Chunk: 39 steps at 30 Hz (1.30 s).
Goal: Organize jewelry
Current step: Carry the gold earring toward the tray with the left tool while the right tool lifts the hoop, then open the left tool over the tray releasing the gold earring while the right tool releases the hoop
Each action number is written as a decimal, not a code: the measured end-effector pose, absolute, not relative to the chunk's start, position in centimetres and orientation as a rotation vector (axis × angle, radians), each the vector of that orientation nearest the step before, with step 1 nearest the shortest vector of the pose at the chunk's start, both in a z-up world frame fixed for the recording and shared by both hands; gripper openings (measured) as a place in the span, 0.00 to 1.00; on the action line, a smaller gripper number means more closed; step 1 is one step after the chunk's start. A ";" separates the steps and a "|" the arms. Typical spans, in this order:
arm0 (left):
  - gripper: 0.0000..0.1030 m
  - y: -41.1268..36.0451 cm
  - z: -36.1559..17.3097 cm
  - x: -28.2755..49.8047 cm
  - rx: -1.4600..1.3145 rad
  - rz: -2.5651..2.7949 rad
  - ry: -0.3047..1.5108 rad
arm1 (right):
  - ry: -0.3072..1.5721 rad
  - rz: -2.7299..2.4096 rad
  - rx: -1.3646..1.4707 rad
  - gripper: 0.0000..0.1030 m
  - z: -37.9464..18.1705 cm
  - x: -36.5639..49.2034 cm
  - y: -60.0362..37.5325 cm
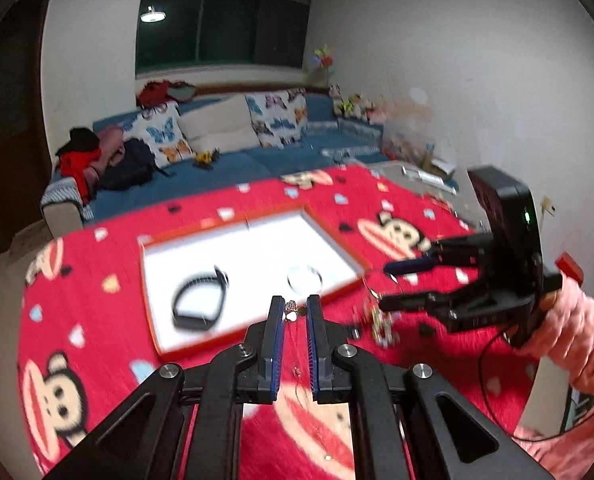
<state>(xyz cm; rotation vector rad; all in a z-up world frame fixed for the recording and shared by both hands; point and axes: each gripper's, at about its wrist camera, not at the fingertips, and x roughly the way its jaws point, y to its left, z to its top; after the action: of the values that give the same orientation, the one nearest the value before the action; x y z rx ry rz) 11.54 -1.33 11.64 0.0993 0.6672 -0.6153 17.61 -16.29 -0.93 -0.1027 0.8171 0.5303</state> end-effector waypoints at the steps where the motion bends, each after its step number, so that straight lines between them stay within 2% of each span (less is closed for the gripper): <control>1: 0.10 -1.3 12.4 12.1 0.099 -0.611 0.655 | 0.809 0.528 -0.104 0.48 -0.6 17.9 -16.4; 11: 0.10 -2.0 19.5 18.7 0.122 -0.595 0.571 | 0.772 0.503 -0.112 0.48 1.0 21.6 -17.1; 19: 0.10 -3.3 20.3 23.3 0.108 -0.591 0.597 | 0.782 0.480 -0.107 0.48 0.4 24.8 -17.7; 24: 0.10 -4.5 17.7 24.1 0.106 -0.610 0.640 | 0.798 0.462 -0.112 0.48 -0.5 26.7 -18.1; 39: 0.10 -9.3 3.5 26.0 0.215 -0.586 0.938 | 0.927 0.414 -0.133 0.48 -5.5 32.7 -17.8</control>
<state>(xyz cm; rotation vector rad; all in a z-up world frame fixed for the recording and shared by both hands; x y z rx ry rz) 25.97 -9.25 3.51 0.2149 0.9378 -0.5863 32.66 -17.79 -5.47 -0.1327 0.9274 0.4145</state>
